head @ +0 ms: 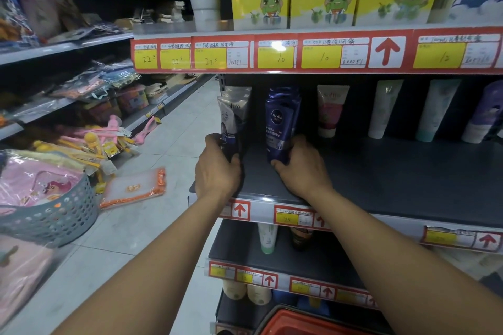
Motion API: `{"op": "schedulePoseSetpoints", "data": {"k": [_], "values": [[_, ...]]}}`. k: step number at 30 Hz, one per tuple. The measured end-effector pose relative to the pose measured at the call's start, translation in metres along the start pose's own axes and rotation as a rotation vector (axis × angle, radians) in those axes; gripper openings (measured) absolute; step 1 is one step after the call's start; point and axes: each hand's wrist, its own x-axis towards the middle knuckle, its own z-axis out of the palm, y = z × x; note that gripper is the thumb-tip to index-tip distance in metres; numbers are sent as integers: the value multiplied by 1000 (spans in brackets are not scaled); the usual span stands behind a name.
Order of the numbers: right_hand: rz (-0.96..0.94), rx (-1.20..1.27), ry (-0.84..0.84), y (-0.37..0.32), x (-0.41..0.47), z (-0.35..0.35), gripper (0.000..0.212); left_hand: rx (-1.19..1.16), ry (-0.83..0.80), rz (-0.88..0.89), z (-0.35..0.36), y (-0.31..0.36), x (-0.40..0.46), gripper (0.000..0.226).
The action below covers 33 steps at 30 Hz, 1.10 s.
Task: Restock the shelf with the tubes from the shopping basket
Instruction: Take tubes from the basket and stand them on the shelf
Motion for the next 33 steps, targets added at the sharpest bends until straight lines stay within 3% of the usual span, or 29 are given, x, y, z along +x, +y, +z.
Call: {"op": "schedulePoseSetpoints", "data": {"k": [27, 33], "values": [[33, 12, 3, -1, 0, 1, 60, 36, 9, -2, 6, -3, 8, 48], [102, 173, -8, 0, -3, -10, 68, 8, -10, -14, 6, -3, 8, 55]]}}
